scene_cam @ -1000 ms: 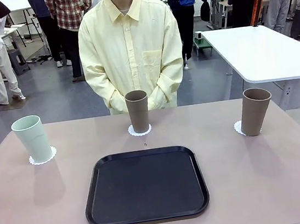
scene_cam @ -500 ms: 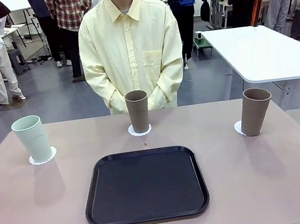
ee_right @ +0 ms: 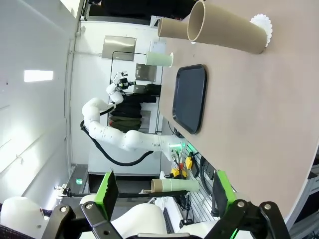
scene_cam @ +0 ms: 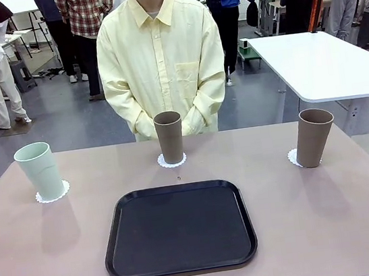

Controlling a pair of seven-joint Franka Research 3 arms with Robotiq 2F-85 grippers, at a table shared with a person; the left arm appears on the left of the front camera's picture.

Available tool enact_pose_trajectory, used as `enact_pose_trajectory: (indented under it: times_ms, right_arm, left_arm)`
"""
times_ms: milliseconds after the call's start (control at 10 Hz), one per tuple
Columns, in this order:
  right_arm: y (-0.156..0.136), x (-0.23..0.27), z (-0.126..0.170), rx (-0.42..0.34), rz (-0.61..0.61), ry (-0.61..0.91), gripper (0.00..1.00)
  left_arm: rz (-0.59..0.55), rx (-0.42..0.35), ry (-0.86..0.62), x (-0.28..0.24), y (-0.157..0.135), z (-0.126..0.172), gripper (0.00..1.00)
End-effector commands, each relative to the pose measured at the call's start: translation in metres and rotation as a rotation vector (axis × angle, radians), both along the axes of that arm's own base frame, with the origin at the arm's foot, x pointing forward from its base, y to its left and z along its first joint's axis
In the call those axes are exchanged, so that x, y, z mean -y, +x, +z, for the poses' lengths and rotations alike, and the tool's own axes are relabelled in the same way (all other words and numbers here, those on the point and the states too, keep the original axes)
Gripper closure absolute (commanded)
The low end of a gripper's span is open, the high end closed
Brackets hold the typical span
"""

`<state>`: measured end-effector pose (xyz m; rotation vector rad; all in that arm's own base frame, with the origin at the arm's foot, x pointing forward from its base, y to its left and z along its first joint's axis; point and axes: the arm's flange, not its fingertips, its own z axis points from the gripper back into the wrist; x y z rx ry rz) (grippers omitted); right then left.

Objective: Place coasters on the table and set cups on them.
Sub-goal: Take one Reusable plastic cup from the Flat Tray and place it on a coaster set by the human.

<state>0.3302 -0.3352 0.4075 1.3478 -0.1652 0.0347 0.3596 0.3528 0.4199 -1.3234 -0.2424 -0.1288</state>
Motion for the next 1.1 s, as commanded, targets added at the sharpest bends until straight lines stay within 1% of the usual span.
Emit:
enact_pose_trajectory:
  times_ms: [0,1000]
  right_arm:
    - [-0.0018,-0.0040,0.0001,-0.026,-0.016,-0.010,0.00]
    - [-0.0018,-0.0040,0.0001,-0.026,-0.016,-0.010,0.00]
  left_arm:
    - [0.007,-0.014,0.010,-0.0001,-0.0009,0.0014,0.00]
    - [0.007,-0.014,0.010,-0.0001,-0.0009,0.0014,0.00]
